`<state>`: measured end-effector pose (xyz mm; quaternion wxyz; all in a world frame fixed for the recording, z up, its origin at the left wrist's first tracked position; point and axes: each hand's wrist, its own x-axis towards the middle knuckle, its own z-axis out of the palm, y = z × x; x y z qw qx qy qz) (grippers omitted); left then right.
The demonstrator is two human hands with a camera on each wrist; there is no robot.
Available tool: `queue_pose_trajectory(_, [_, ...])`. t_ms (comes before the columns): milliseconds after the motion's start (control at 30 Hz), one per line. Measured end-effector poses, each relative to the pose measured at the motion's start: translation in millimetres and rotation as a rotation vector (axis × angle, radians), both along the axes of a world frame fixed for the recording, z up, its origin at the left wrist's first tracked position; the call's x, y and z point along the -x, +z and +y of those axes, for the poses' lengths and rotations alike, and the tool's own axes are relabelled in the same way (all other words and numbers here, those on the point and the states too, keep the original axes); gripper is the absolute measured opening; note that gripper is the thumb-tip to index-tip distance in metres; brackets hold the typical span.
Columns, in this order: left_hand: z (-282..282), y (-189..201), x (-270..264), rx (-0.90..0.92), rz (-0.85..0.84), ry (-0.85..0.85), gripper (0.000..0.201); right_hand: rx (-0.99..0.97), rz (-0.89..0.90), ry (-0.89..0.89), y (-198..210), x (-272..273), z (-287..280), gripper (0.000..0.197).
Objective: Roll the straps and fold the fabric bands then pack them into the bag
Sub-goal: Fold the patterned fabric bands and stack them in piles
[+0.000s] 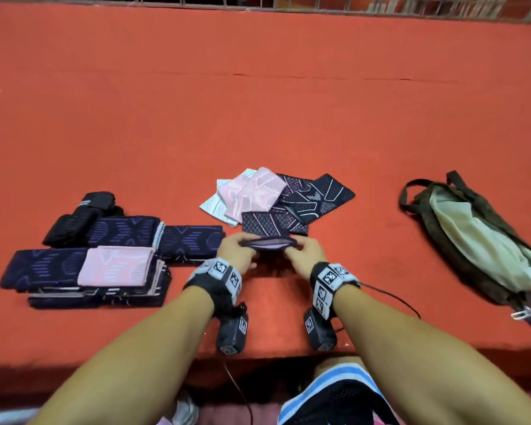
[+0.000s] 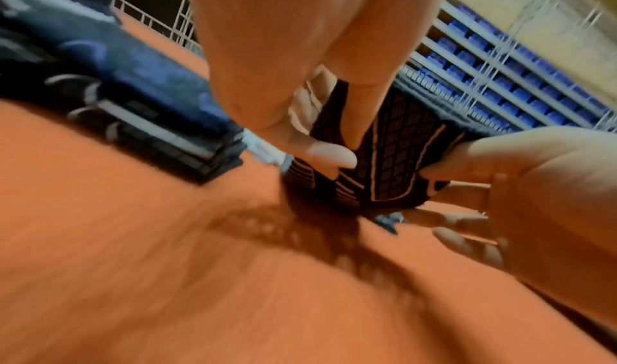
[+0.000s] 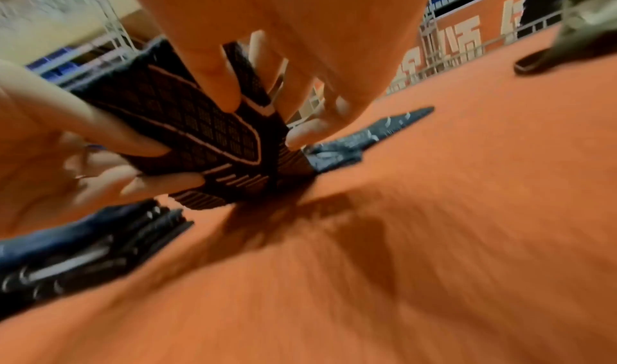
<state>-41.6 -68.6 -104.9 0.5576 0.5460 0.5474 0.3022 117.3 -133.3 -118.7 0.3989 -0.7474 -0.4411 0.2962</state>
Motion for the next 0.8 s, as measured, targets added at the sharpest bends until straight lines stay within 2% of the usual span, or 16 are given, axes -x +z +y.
queue_pose_trajectory(100, [-13,-25,8,0.082,-0.019,-0.047,0.023,0.065,0.104,-0.027,-30,8,-15,0.018])
queue_pose_trajectory(233, [-26,-34,15,0.123,-0.057,-0.022,0.011,0.060,0.205,-0.102,-38,18,-22,0.018])
queue_pose_trajectory(333, [-33,-47,24,0.146,-0.091,-0.003,0.014,0.070,0.270,-0.133,-42,18,-21,0.025])
queue_pose_trajectory(467, [-33,-54,32,0.173,-0.139,0.002,0.015,0.098,0.327,-0.129,-47,12,-18,0.021])
queue_pose_trajectory(633, [-32,-56,36,0.184,-0.152,0.027,0.015,0.072,0.274,-0.111,-51,13,-24,0.021])
queue_pose_trajectory(800, [-31,-57,39,0.170,-0.152,0.049,0.021,0.102,0.252,-0.150,-45,14,-24,0.028])
